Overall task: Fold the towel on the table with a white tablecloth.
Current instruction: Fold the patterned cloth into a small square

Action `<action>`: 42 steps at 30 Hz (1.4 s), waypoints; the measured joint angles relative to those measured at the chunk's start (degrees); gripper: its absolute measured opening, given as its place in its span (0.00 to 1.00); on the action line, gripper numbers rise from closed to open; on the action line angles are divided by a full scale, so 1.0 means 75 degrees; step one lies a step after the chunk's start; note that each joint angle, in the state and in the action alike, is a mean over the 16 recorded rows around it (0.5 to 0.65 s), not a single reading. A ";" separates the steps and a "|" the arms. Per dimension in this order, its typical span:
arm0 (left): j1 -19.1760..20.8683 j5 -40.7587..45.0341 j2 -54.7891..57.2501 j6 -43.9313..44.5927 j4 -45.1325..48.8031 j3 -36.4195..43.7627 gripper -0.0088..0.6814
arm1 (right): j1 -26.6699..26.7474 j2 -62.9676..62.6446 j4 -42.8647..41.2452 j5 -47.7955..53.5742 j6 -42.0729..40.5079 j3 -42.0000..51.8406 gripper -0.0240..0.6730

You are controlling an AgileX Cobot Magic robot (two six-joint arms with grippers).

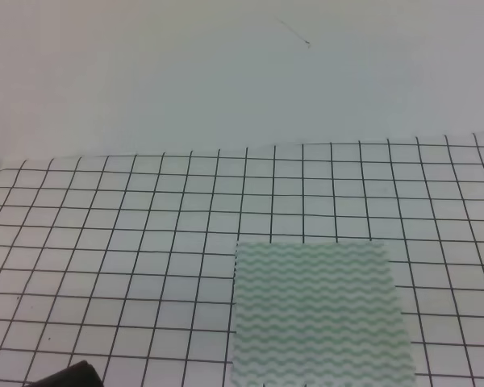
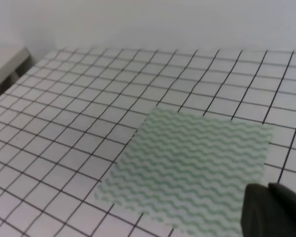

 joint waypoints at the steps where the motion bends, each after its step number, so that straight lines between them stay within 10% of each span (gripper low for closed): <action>1: 0.0000 0.0082 0.0189 -0.0003 0.0151 -0.0104 0.02 | 0.0008 0.0244 -0.0018 0.0117 -0.0107 -0.0082 0.03; 25: 0.0000 0.1342 0.5111 -0.0104 0.1307 -0.2088 0.27 | 0.1038 0.3592 0.1054 0.0741 -0.1747 -0.0877 0.39; 42: 0.0000 0.1981 0.6246 0.0167 0.1670 -0.2754 0.27 | 0.1355 0.6589 0.2144 0.0343 -0.2921 -0.1106 0.42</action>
